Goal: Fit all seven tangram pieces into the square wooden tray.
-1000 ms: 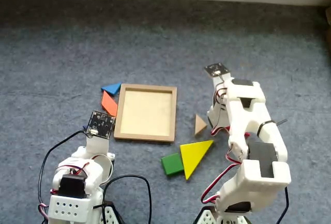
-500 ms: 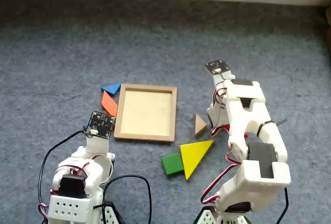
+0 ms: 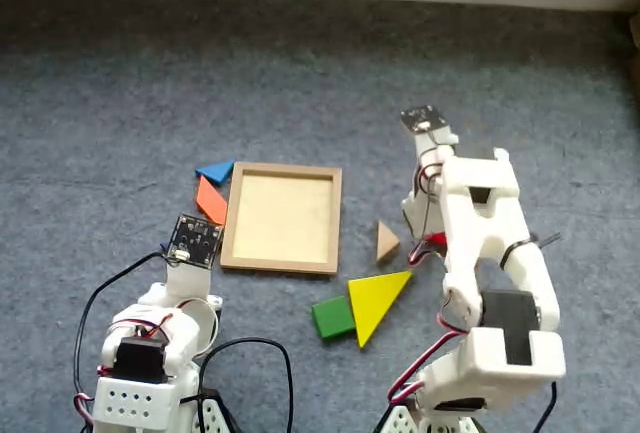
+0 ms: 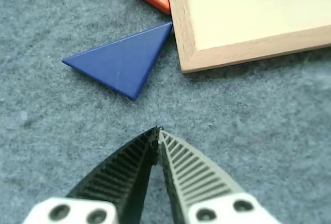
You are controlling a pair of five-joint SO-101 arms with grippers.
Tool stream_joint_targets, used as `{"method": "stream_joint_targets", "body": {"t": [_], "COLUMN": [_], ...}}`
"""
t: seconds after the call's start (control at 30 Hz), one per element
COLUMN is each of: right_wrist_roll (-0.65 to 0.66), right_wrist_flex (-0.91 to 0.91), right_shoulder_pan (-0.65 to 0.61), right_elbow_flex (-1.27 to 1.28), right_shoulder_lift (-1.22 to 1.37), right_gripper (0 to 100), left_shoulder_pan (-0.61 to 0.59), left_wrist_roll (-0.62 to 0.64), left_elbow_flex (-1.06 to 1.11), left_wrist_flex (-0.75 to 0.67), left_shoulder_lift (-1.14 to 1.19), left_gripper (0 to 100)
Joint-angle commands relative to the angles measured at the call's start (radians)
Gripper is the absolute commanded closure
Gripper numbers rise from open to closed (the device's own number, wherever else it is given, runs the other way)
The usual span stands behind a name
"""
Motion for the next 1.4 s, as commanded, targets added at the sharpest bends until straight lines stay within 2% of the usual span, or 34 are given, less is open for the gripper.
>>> {"method": "stream_joint_targets", "body": {"t": [0.0, 0.13, 0.27, 0.43, 0.63, 0.8, 1.03, 1.37], "right_wrist_roll": [-0.012, -0.015, -0.089, -0.095, -0.091, -0.087, -0.038, -0.110], "right_wrist_flex": [0.045, 0.097, 0.107, 0.105, 0.096, 0.002, -0.018, -0.097], "right_shoulder_pan": [-0.016, -0.064, -0.107, -0.108, -0.047, -0.005, -0.002, 0.041], "right_elbow_flex": [-0.053, -0.053, -0.053, -0.051, -0.061, -0.061, -0.062, -0.062], "right_shoulder_lift": [-0.145, -0.234, -0.285, -0.236, -0.038, 0.081, 0.124, 0.125], "right_gripper": [77.9, 77.9, 77.9, 76.9, 61.6, 61.3, 61.3, 61.3], "left_shoulder_pan": [0.013, 0.013, 0.013, 0.013, 0.013, 0.013, 0.013, 0.013], "left_wrist_roll": [0.011, 0.011, 0.011, 0.011, 0.011, 0.011, 0.011, 0.011], "left_elbow_flex": [0.019, 0.019, 0.019, 0.019, 0.019, 0.019, 0.019, 0.019], "left_wrist_flex": [0.006, 0.006, 0.006, 0.006, 0.006, 0.006, 0.006, 0.006], "left_shoulder_lift": [-0.035, -0.035, -0.035, -0.035, -0.035, -0.035, -0.035, -0.035], "left_gripper": [100, 100, 100, 100, 100, 100, 100, 100]}}
